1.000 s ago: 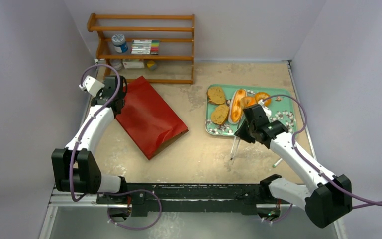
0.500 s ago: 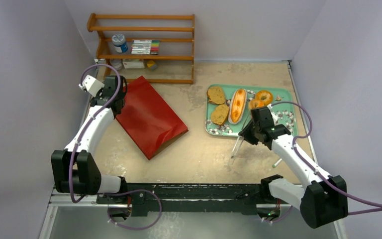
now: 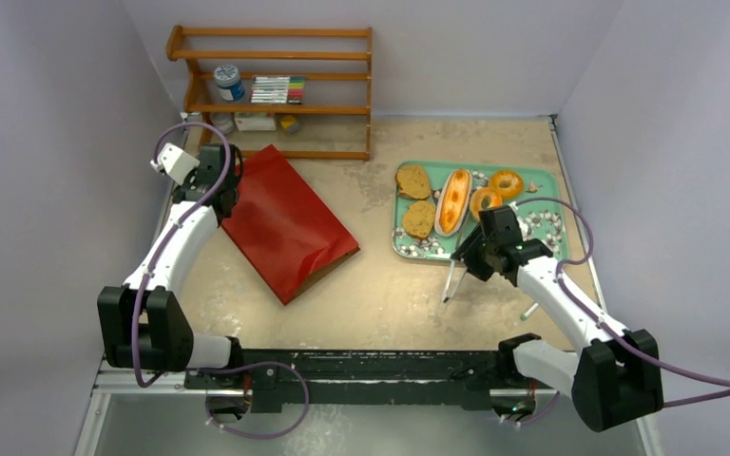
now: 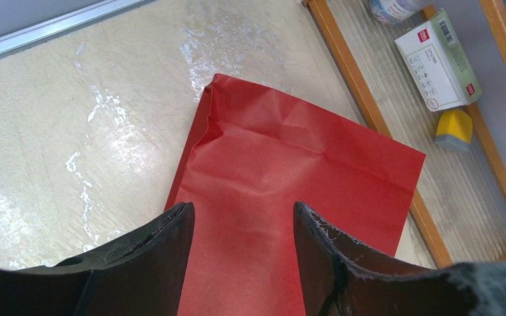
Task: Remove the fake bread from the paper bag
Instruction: Place the fake bread in the container.
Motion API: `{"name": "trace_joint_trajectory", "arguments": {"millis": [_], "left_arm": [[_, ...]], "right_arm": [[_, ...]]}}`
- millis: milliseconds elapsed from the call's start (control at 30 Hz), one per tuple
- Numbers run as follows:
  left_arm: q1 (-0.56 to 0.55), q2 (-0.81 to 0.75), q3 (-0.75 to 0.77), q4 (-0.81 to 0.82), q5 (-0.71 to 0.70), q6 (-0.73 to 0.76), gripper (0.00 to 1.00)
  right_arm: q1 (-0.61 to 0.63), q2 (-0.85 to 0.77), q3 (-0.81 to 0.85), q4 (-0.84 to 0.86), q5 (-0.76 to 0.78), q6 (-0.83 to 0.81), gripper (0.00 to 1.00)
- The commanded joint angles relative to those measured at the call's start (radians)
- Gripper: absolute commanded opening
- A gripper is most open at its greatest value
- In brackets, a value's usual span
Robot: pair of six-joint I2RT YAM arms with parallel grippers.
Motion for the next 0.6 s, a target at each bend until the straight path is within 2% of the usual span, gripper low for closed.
{"name": "trace_joint_trajectory", "arguments": {"millis": [0,567], "left_arm": [[-0.004,0.002,0.027,0.034,-0.015,0.009,0.56],[-0.005,0.039,0.057,0.027,-0.014,-0.001,0.55]], "right_arm": [[-0.005,-0.034,0.007,0.006,-0.014,0.005,0.50],[-0.003,-0.259,0.032,-0.117,0.014,0.011,0.48]]}}
